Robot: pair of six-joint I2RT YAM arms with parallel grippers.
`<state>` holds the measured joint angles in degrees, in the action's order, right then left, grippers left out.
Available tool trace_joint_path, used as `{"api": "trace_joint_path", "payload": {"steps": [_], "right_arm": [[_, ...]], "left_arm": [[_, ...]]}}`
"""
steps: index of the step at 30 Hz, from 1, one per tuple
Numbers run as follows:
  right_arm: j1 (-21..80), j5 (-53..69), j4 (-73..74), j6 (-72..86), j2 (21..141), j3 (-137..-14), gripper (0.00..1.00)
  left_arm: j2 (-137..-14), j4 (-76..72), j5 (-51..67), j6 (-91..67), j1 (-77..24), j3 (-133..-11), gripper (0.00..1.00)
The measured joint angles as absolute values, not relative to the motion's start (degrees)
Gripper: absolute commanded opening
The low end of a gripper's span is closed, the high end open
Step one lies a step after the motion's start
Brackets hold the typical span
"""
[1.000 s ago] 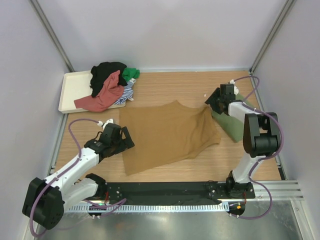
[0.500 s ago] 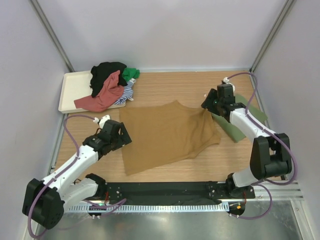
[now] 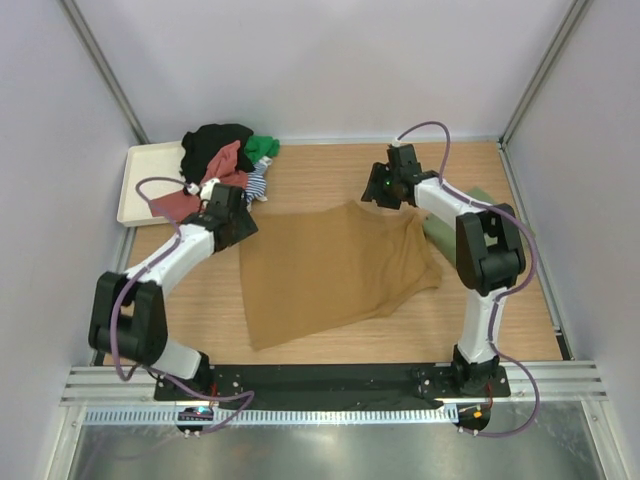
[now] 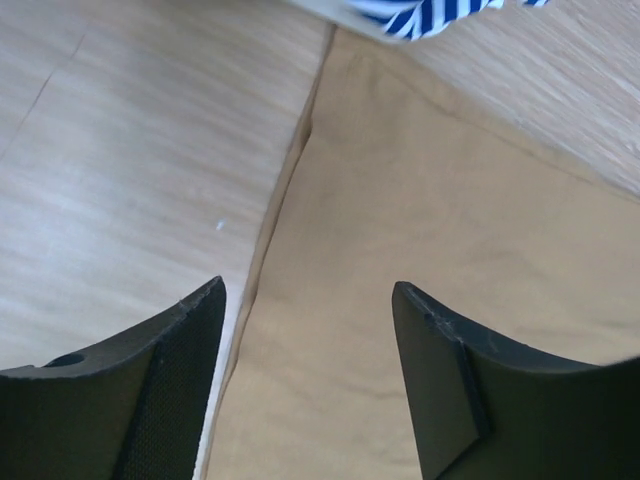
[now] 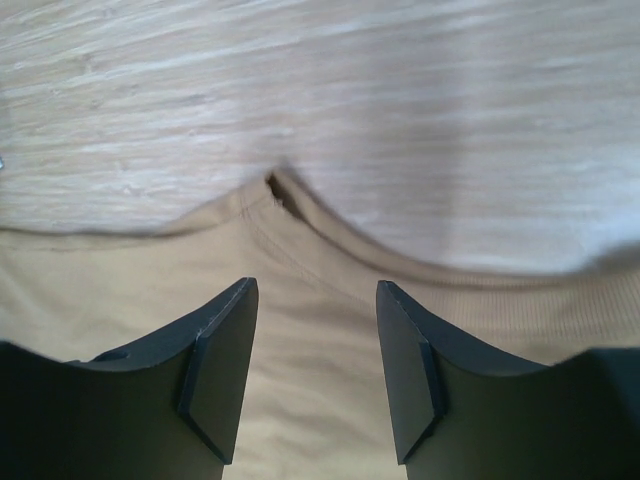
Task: Fold and stack the tank tops
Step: Flatten the tank top out
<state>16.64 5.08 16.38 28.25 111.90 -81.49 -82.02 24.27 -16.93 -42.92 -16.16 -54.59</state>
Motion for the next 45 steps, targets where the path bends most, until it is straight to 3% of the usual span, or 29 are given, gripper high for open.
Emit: {"api": "trace_joint_path", "payload": {"steps": [7,13,18,21,22,25,33,45], "right_arm": [[16.8,7.9,17.4,26.9,121.8,-91.5,0.57],[17.7,10.1,18.7,25.6,127.5,-98.3,0.56],[18.8,11.1,19.4,25.1,129.8,-100.3,0.54],[19.5,11.3,19.4,25.0,130.2,-100.3,0.4],[19.6,11.4,19.4,24.9,130.3,-100.4,0.28],[19.8,11.6,19.6,24.6,130.6,-100.4,0.08],[19.4,9.8,18.8,24.8,129.9,-98.1,0.01],[18.5,8.8,17.6,25.1,125.7,-91.6,0.01]], "left_arm": [[-96.2,22.6,-16.5,-40.3,-15.7,-63.7,0.63],[-97.8,22.4,-16.5,-39.0,-14.2,-65.1,0.64],[-97.8,21.9,-16.3,-38.2,-12.9,-65.2,0.72],[-97.8,21.8,-15.4,-37.9,-12.2,-65.2,0.73],[-97.8,21.8,-15.0,-37.8,-11.9,-65.2,0.73],[-97.8,21.8,-14.2,-37.4,-11.4,-65.2,0.73],[-98.9,21.5,-12.1,-36.7,-11.2,-65.5,0.72],[-105.9,20.0,-8.7,-36.6,-11.2,-67.8,0.69]]}}
